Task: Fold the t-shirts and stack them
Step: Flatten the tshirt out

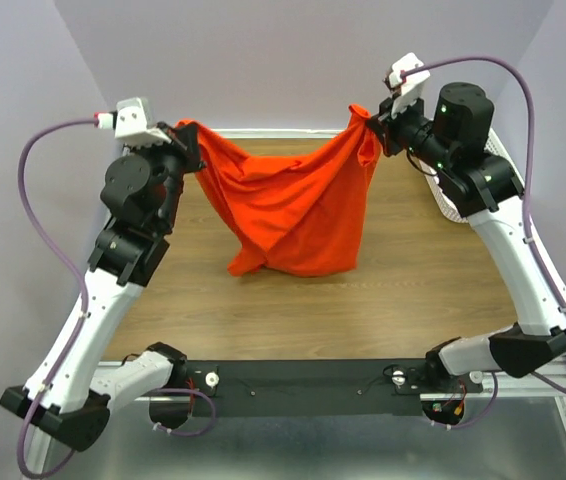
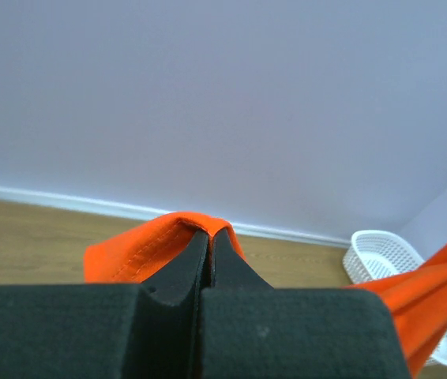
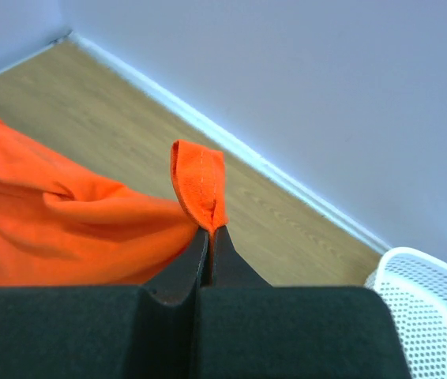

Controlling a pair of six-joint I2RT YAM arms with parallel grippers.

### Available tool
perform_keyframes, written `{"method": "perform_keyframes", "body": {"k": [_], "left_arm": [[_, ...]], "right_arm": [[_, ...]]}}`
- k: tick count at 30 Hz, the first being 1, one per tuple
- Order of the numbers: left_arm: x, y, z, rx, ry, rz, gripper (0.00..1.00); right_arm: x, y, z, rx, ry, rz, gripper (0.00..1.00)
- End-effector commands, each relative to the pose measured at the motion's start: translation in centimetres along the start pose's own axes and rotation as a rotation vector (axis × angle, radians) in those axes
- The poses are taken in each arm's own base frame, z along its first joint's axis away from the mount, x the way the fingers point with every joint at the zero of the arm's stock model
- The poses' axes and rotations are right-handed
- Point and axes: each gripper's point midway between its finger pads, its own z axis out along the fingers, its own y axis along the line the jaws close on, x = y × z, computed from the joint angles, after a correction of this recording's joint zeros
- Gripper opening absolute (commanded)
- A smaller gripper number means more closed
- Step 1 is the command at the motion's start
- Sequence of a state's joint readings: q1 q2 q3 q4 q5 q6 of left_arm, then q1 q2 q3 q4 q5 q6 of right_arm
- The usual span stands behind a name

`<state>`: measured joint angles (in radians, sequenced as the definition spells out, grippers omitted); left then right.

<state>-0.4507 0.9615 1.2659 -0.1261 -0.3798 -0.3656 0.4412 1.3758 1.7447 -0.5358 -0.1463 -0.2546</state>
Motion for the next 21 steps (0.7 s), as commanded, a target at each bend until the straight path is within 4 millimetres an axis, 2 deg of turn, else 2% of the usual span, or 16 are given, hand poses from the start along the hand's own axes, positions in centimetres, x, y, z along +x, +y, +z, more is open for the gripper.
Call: {"method": "perform_keyframes", "body": {"k": [1, 3, 5, 7, 8, 9, 12, 13, 14, 15, 16, 17, 18, 19, 20, 21], "left_arm": [[-4.0, -4.0, 1.8, 0.154, -0.086, -0.034, 0.00], [-4.6, -5.8, 3.1, 0.229, -0.087, -0.036, 0.00], [-7.3, -7.8, 3.9, 0.327, -0.115, -0.043, 0.00], [-6.8, -8.6, 4.7, 0.384, -0.085, -0.045, 0.00], [-7.9, -8.9, 4.7, 0.409, -0.100, -0.048, 0.00], [-7.5, -9.1, 5.0, 0.442, -0.079, -0.049, 0.00], [-6.1, -7.5, 5.3, 0.438, -0.035, -0.033, 0.00], [-5.1, -6.7, 5.4, 0.426, -0.013, -0.030, 0.00], [-1.9, -5.2, 5.7, 0.400, 0.056, -0.029, 0.00], [-0.9, -4.4, 5.1, 0.397, 0.080, -0.024, 0.00], [2.6, -2.3, 4.7, 0.362, 0.155, -0.017, 0.00], [4.7, -1.2, 4.5, 0.340, 0.202, -0.012, 0.00], [6.7, -0.1, 4.1, 0.321, 0.248, -0.008, 0.00], [8.6, 1.0, 3.7, 0.300, 0.294, -0.004, 0.00], [12.9, 3.2, 2.7, 0.255, 0.395, -0.003, 0.00], [15.0, 3.8, 1.8, 0.248, 0.449, -0.006, 0.00]], "right_arm": [[-6.7, -3.9, -3.8, 0.188, -0.148, -0.023, 0.01], [-9.5, -4.4, -5.9, 0.208, -0.223, -0.033, 0.00], [-11.6, -4.0, -8.3, 0.197, -0.289, -0.042, 0.00], [-12.3, -3.3, -9.5, 0.164, -0.319, -0.043, 0.01], [-12.5, -2.7, -10.1, 0.141, -0.333, -0.042, 0.01], [-12.8, -1.6, -11.3, 0.092, -0.358, -0.045, 0.01], [-9.6, 1.1, -10.5, -0.038, -0.298, -0.042, 0.01], [-8.4, 2.9, -10.3, -0.128, -0.282, -0.053, 0.01], [-5.2, 4.4, -9.8, -0.198, -0.212, -0.050, 0.01], [-3.3, 6.4, -9.7, -0.301, -0.185, -0.066, 0.01], [0.3, 8.0, -9.4, -0.369, -0.110, -0.054, 0.01], [2.2, 10.2, -9.8, -0.490, -0.097, -0.076, 0.01], [4.3, 10.8, -9.8, -0.508, -0.044, -0.053, 0.01], [5.8, 12.7, -10.5, -0.626, -0.047, -0.077, 0.01], [8.5, 14.3, -11.3, -0.712, 0.009, -0.068, 0.01], [11.7, 15.9, -12.0, -0.794, 0.060, -0.062, 0.01]]}}
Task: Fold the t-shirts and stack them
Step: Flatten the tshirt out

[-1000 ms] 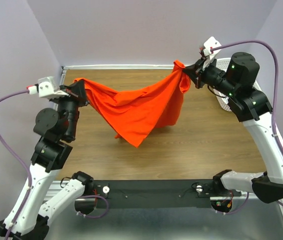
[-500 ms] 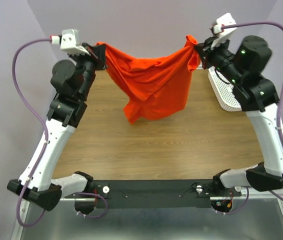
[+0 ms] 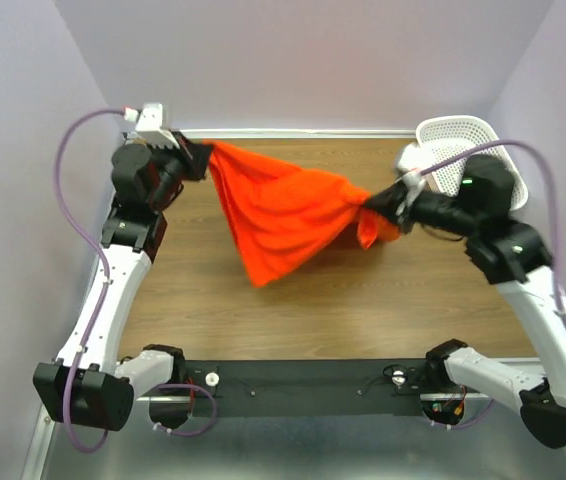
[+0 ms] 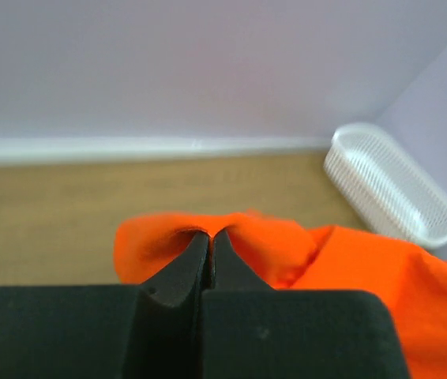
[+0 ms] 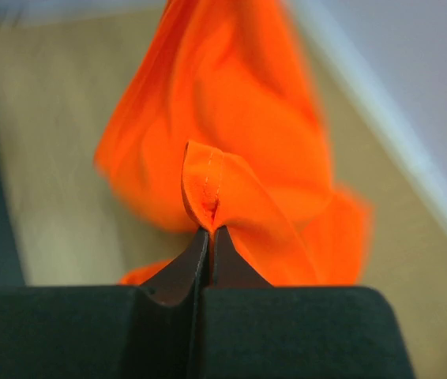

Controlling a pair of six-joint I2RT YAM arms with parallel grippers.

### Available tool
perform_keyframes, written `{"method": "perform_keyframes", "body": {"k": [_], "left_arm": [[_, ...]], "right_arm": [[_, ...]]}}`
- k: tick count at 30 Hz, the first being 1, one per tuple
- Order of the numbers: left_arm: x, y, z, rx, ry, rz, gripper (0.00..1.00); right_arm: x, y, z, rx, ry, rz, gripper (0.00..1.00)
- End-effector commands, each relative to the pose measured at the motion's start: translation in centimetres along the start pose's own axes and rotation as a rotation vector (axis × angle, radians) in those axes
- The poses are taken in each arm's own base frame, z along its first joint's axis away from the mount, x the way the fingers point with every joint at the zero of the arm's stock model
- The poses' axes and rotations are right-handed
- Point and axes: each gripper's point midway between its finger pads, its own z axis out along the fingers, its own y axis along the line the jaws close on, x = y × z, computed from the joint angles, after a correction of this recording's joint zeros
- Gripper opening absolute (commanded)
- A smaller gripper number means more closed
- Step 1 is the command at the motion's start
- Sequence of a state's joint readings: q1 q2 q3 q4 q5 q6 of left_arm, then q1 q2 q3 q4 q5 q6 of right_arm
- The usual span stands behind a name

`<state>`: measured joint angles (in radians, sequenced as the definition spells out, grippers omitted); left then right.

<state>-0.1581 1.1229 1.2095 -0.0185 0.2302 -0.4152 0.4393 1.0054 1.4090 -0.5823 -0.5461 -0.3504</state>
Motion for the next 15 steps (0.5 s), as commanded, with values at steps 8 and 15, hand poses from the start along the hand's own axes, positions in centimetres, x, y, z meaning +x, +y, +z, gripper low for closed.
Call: {"method": "perform_keyframes", "body": {"k": [8, 15], "left_arm": [[15.6, 6.5, -7.4, -0.215, 0.377, -0.010, 0.75], [11.9, 5.9, -7.1, -0.210, 0.252, 0.017, 0.84]], "right_arm": [[13.6, 8.0, 0.1, -0.406, 0.299, 0.003, 0.70], [19.0, -0.5, 6.7, 0.015, 0.472, 0.271, 0.87]]}}
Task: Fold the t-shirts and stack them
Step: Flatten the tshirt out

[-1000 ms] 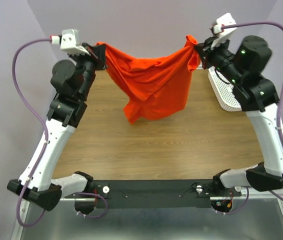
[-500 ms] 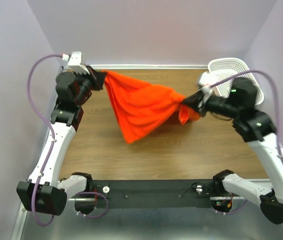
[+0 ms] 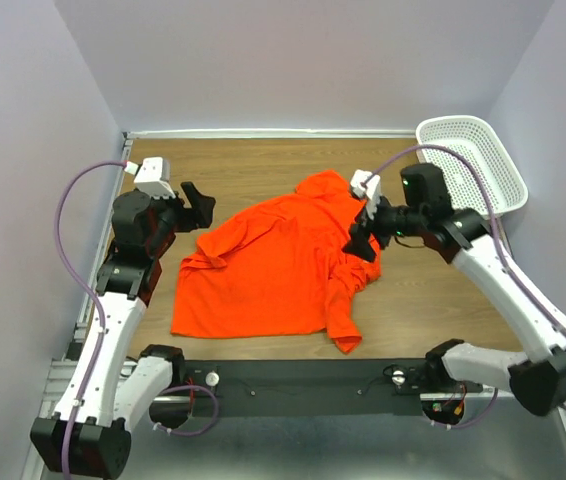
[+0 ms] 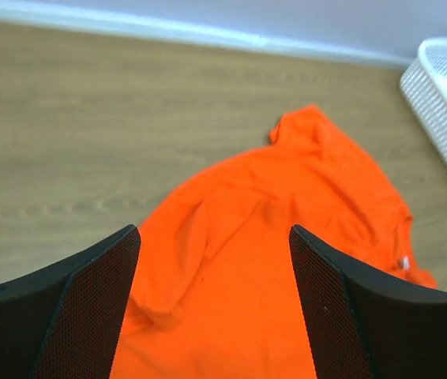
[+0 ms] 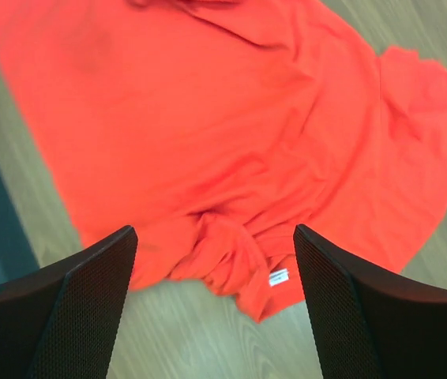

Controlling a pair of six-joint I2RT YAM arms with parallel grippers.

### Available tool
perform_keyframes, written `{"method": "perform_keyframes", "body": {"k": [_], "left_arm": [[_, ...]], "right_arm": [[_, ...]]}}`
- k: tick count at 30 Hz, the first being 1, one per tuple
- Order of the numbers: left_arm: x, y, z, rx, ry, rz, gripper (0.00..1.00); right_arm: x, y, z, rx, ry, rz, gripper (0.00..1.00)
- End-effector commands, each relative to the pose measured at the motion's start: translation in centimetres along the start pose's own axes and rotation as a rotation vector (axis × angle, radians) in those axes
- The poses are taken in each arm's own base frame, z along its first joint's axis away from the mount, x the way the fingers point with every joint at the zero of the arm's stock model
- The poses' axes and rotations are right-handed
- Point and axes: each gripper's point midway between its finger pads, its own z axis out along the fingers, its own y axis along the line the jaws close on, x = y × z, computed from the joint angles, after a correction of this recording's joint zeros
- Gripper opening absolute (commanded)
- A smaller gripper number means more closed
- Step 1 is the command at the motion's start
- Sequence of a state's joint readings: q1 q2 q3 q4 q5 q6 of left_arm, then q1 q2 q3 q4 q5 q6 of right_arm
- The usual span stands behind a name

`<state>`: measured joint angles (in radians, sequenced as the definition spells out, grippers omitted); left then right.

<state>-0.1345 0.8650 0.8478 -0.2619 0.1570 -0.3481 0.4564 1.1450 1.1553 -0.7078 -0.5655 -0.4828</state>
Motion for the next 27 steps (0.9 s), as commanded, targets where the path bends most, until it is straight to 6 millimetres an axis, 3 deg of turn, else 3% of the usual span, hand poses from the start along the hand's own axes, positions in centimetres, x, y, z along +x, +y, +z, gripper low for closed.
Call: {"method": "perform_keyframes", "body": {"k": [1, 2, 4, 5, 8, 9, 10, 13, 16, 21, 23, 27], "left_arm": [[-1.2, -0.2, 1.1, 0.017, -0.027, 0.023, 0.84], [-0.9, -0.7, 2.2, 0.056, 0.004, 0.028, 0.83], [-1.2, -0.9, 3.2, 0.076, 0.024, 0.068, 0.83], [-0.2, -0.2, 4.5, 0.063, 0.070, 0.070, 0.81], [1.3, 0.5, 6.1, 0.046, 0.138, 0.059, 0.79], [1.9, 0.6, 6.3, 0.045, 0.146, 0.047, 0.78], [2.1, 0.5, 6.6, 0.055, 0.130, 0.035, 0.78], [7.2, 2.1, 7.1, 0.027, 0.219, -0.010, 0.78], [9.8, 4.3, 7.6, -0.076, 0.321, -0.004, 0.78], [9.6, 9.1, 7.7, -0.347, 0.331, 0.075, 0.78], [10.3, 9.9, 7.3, -0.391, 0.349, 0.070, 0.78], [11.4, 10.3, 7.5, -0.404, 0.386, 0.077, 0.76]], "right_arm": [[1.4, -6.1, 3.7, 0.182, 0.058, 0.237, 0.87], [2.2, -7.2, 5.5, 0.163, 0.095, 0.280, 0.87], [2.9, -8.8, 6.7, 0.169, 0.117, 0.338, 0.86], [3.3, -10.4, 7.9, 0.182, 0.137, 0.365, 0.85], [5.1, -15.2, 7.1, 0.251, 0.117, 0.513, 0.73], [6.1, -16.2, 7.3, 0.236, 0.112, 0.570, 0.70], [7.7, -18.0, 6.2, 0.270, 0.106, 0.620, 0.69], [11.3, -19.0, 5.6, 0.294, 0.137, 0.680, 0.69], [13.4, -19.0, 5.9, 0.305, 0.175, 0.691, 0.69], [16.1, -20.3, 7.3, 0.329, 0.244, 0.720, 0.69], [17.5, -20.6, 7.9, 0.339, 0.277, 0.736, 0.69], [18.0, -20.5, 8.6, 0.315, 0.282, 0.754, 0.69]]}}
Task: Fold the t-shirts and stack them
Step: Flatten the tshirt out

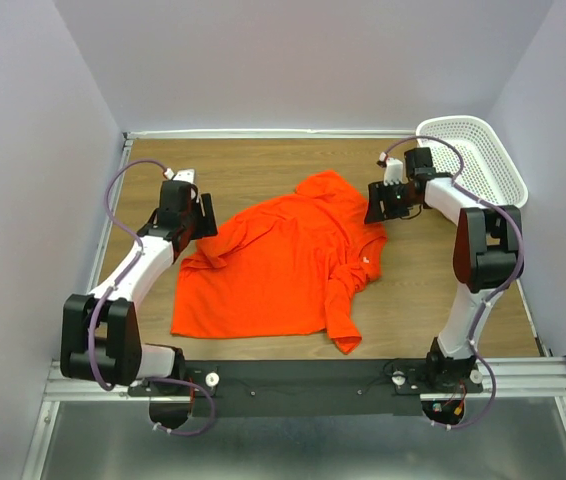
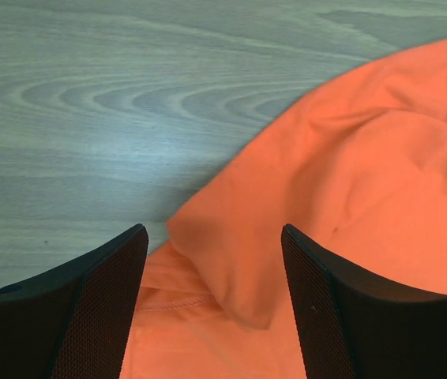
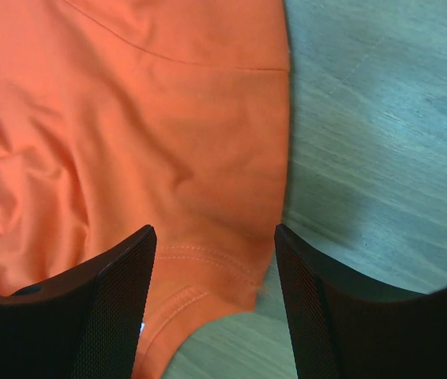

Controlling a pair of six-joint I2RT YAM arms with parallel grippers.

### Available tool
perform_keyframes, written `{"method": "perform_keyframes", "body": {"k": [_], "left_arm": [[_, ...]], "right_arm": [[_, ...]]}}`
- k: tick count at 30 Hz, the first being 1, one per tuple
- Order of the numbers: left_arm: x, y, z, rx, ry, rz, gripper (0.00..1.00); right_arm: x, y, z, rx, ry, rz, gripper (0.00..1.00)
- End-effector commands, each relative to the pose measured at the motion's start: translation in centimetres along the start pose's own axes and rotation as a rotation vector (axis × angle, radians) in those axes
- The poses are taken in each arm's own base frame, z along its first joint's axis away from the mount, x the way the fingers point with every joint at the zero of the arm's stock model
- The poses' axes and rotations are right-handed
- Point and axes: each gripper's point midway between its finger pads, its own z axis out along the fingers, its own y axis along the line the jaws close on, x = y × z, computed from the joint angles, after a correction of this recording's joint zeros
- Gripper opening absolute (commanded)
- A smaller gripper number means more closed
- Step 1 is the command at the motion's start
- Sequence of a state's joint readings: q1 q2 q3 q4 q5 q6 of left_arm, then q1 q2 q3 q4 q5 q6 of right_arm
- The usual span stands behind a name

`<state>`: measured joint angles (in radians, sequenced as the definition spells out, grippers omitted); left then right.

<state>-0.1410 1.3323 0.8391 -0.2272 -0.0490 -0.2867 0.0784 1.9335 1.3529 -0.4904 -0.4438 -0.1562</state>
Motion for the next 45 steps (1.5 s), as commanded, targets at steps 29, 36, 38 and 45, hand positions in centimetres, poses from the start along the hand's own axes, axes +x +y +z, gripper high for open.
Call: {"method": "perform_keyframes", "body": {"k": [29, 36, 38, 45], "left_arm": [[1.8, -1.5, 1.5, 0.047, 0.080, 0.045, 0.06], [-0.7, -2.0, -0.3, 0.068, -0.023, 0.039, 0.04], [-1.4, -2.1, -0.8, 0.074, -0.052, 0.035, 0.02], [-2.8, -2.5, -2.0, 0.093, -0.115, 0.029, 0.01]], "right_arm": [[0.0, -1.6, 2.6, 0.025, 0.032, 0.034, 0.67], [-1.1, -3.0, 1.8, 0.105, 0.013, -0.009, 0.66], [-2.1, -3.2, 0.9, 0.131, -0.011, -0.033, 0.66], [-0.3, -1.9, 3.2, 0.016, 0.035, 0.016, 0.59]]}}
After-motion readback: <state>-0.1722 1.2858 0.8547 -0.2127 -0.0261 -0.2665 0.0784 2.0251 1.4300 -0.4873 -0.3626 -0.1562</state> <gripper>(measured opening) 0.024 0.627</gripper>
